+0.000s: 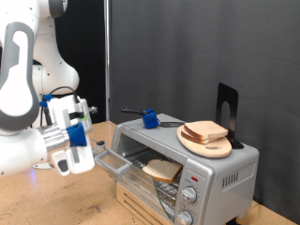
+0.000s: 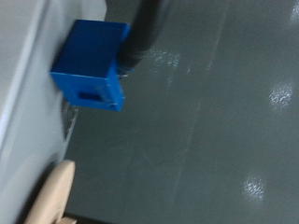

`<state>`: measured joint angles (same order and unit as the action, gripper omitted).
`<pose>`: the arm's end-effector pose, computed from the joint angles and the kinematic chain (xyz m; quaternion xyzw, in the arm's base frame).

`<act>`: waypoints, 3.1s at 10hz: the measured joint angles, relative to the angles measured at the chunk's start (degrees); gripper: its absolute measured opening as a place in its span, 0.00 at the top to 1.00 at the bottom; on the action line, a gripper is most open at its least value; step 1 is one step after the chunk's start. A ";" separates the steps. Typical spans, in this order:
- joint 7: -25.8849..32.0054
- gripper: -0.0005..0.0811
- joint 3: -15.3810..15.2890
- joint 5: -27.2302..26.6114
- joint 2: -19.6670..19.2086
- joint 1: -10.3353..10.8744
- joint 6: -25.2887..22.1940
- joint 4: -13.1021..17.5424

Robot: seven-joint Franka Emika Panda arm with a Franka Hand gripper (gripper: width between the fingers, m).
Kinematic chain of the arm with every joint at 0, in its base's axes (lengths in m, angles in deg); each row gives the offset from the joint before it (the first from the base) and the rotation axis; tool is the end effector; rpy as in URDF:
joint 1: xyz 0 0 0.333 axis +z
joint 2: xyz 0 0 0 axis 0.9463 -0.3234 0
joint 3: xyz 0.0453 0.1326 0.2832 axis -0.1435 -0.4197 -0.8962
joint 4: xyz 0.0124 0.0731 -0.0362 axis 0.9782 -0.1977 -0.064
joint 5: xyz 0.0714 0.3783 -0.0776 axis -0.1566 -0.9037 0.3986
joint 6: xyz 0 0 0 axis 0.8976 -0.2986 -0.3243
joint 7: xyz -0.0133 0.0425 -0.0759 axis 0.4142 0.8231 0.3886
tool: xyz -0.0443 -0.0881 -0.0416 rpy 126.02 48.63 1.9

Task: Make a piece of toast with the oven

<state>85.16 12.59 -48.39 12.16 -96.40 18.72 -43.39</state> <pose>0.4271 -0.1042 0.2842 -0.6635 0.1591 0.2076 0.7009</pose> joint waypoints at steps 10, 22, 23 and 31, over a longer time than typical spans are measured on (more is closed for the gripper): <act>-6.45 0.00 0.23 2.05 9.82 -0.50 4.03 -9.87; -15.98 0.00 1.84 -0.10 18.48 -3.08 0.92 -7.27; -17.67 0.00 1.64 -0.48 17.43 -3.01 2.79 -5.64; -20.56 0.00 -1.16 -10.28 8.64 -1.88 16.45 2.66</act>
<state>64.61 11.43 -58.67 20.80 -98.28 35.16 -40.73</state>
